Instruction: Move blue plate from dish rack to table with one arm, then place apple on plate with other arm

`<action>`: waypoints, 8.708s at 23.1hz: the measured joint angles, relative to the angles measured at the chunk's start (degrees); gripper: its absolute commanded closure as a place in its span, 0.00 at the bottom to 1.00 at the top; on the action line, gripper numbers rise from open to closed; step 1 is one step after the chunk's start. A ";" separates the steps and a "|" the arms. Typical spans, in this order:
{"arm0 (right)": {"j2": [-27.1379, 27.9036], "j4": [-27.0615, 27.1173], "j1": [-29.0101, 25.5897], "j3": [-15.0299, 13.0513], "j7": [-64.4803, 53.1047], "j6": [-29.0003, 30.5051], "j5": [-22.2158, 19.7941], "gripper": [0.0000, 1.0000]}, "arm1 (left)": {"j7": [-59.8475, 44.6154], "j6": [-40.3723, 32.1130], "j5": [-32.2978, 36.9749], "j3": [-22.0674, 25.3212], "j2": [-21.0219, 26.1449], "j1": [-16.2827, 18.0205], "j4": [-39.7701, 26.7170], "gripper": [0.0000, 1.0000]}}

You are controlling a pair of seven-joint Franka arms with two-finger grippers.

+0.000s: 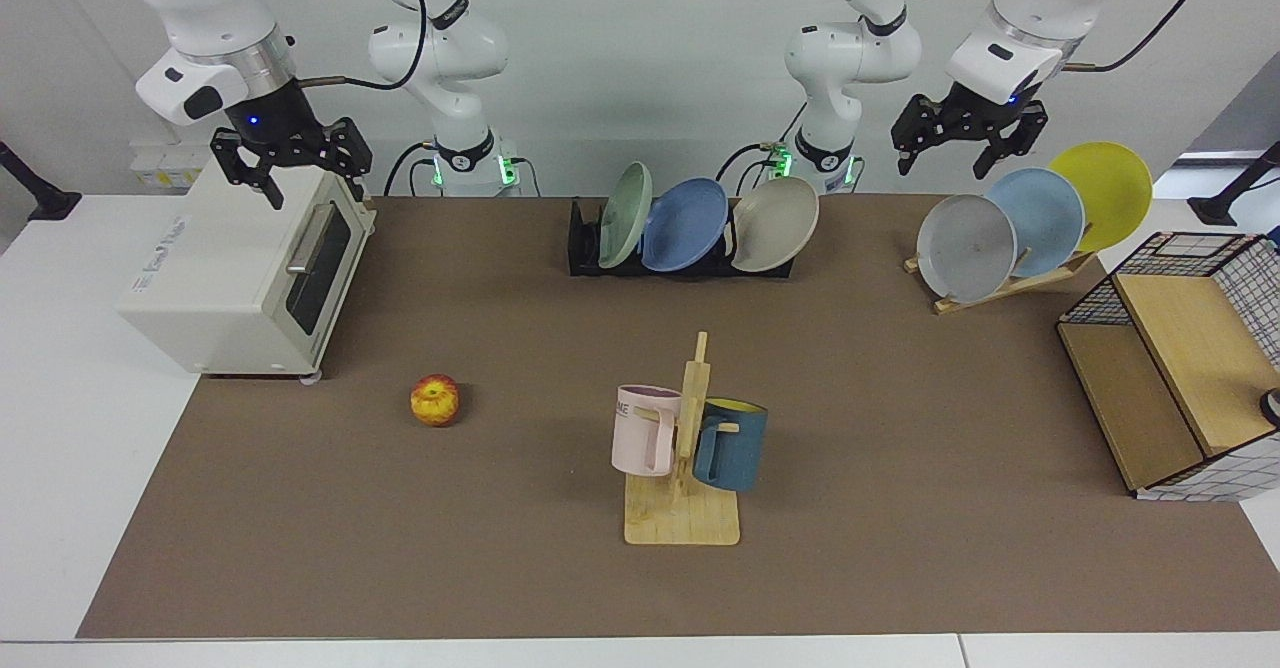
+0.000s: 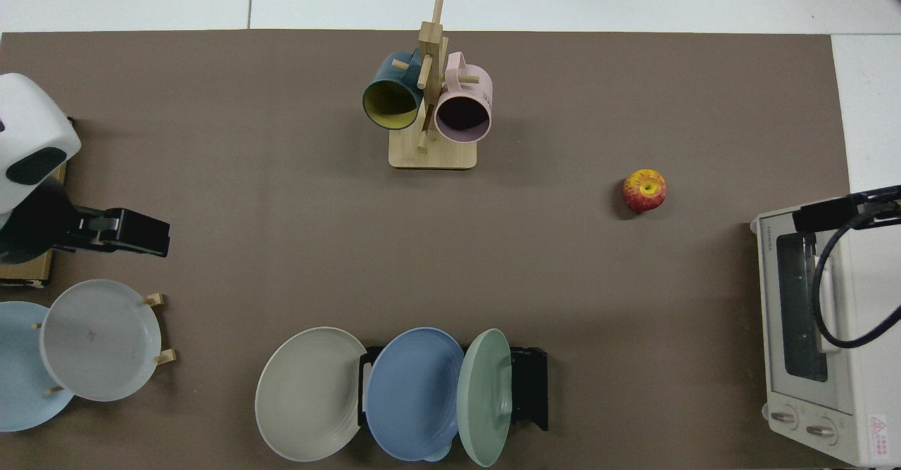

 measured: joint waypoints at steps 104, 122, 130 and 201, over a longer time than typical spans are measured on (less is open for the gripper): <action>0.00 -0.05 -0.12 -0.24 0.16 0.08 -0.01 0.00 | -13.23 38.42 -12.46 -17.83 -13.88 -2.34 -41.72 1.00; 9.68 -8.80 -0.34 0.58 0.23 19.34 2.95 0.00 | 8.64 46.90 -32.43 -17.40 5.60 9.87 -34.19 1.00; 15.43 -13.64 2.06 0.59 0.26 31.77 4.13 0.00 | 11.83 54.24 -38.43 -21.81 15.38 10.67 -32.23 1.00; 16.60 -13.54 25.70 0.86 33.02 36.95 7.63 1.00 | -8.04 17.06 -1.85 -23.24 -0.51 11.92 -13.19 0.00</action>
